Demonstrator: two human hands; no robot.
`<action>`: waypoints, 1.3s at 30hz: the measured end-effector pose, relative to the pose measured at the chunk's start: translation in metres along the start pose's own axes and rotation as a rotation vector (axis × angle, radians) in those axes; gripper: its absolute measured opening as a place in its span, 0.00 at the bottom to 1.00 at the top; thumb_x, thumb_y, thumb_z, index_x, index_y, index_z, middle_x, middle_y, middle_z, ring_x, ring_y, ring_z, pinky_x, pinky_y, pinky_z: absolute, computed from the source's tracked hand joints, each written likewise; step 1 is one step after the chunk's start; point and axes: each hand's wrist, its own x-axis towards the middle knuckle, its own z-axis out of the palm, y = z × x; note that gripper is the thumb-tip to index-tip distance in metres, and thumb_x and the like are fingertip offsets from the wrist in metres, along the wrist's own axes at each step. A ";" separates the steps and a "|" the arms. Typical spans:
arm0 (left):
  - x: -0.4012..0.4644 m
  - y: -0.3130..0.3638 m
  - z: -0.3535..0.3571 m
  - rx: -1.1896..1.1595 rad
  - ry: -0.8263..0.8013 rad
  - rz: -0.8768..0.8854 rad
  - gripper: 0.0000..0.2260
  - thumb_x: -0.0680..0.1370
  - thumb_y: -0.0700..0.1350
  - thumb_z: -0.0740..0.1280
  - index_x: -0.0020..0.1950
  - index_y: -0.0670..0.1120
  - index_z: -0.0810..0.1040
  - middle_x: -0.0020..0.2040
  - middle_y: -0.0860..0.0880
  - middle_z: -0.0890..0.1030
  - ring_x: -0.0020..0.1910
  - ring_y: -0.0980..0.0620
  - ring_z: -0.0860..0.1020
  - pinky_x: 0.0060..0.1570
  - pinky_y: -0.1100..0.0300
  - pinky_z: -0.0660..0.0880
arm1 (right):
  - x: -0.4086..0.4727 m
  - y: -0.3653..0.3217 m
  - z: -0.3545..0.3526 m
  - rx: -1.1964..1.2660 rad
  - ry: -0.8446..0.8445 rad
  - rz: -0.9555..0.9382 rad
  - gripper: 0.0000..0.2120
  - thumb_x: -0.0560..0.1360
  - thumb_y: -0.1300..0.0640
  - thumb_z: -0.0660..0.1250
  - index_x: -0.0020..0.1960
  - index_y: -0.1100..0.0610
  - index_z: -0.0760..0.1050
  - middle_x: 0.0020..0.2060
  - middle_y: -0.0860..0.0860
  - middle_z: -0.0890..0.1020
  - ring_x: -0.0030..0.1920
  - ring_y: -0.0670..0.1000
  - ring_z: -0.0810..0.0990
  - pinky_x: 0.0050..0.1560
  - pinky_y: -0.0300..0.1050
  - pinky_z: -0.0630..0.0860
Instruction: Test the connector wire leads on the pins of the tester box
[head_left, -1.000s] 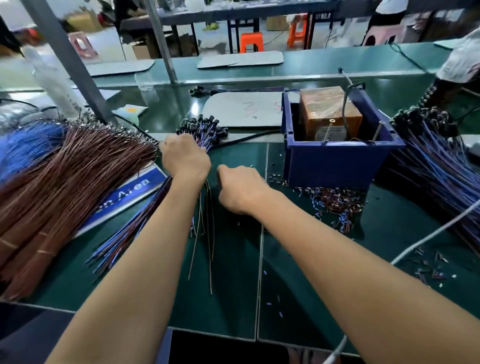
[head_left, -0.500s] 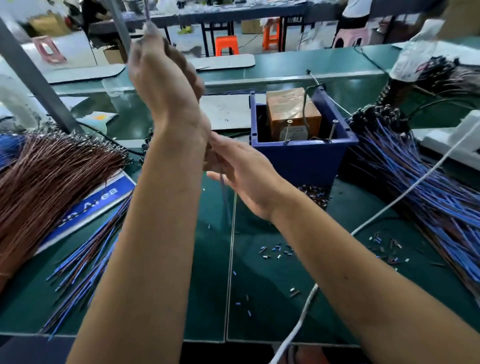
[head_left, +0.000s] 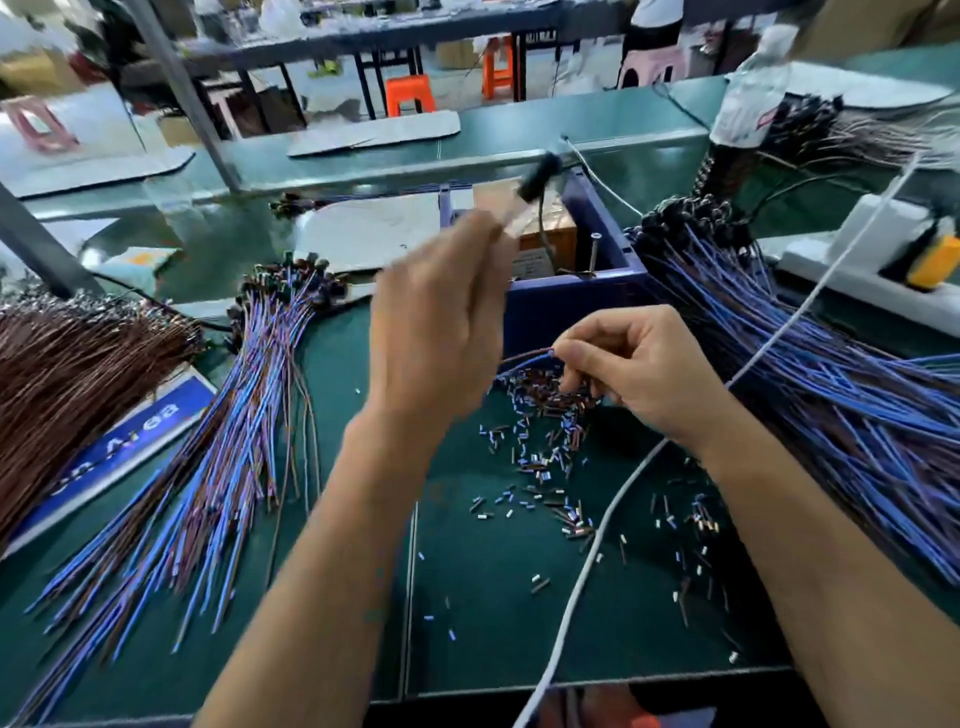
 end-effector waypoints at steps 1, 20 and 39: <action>-0.007 0.015 0.007 -0.007 -0.072 0.077 0.11 0.86 0.45 0.60 0.45 0.43 0.73 0.37 0.55 0.71 0.34 0.50 0.70 0.33 0.53 0.70 | -0.001 0.002 0.001 -0.010 -0.008 -0.009 0.06 0.80 0.61 0.73 0.44 0.55 0.84 0.32 0.53 0.86 0.26 0.47 0.74 0.27 0.35 0.70; -0.051 -0.020 0.045 -0.415 -0.349 -0.244 0.06 0.80 0.47 0.73 0.46 0.46 0.84 0.39 0.53 0.85 0.39 0.53 0.82 0.42 0.51 0.78 | -0.001 0.018 0.017 0.184 0.230 0.036 0.07 0.78 0.60 0.74 0.42 0.58 0.84 0.32 0.56 0.85 0.24 0.51 0.77 0.30 0.40 0.75; -0.052 -0.021 0.043 -0.837 -0.438 -0.741 0.09 0.80 0.40 0.71 0.40 0.44 0.82 0.30 0.49 0.80 0.23 0.61 0.73 0.27 0.72 0.68 | -0.003 0.018 0.012 0.161 0.285 0.054 0.06 0.76 0.57 0.77 0.41 0.54 0.86 0.30 0.53 0.83 0.27 0.47 0.76 0.30 0.37 0.74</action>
